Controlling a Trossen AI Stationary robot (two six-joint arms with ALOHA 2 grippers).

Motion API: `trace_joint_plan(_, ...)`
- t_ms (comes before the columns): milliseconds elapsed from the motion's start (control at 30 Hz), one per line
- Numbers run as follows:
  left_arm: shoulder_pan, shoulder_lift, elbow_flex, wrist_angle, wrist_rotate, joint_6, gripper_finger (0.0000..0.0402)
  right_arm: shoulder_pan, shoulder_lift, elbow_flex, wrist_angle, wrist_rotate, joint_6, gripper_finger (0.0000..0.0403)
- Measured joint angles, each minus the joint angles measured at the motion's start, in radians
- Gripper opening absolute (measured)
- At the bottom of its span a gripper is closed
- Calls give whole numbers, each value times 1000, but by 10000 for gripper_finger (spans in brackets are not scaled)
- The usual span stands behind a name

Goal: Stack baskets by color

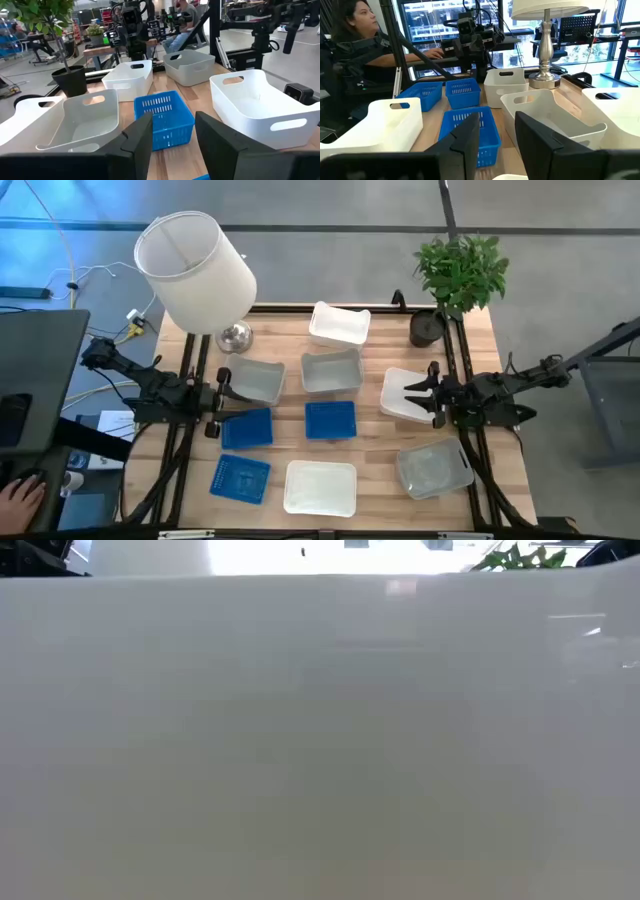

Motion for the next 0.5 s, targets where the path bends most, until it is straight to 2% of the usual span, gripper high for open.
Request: trace_joint_plan(500,0,0,0,0,0,0,136,0,0,0,0,0,0,114)
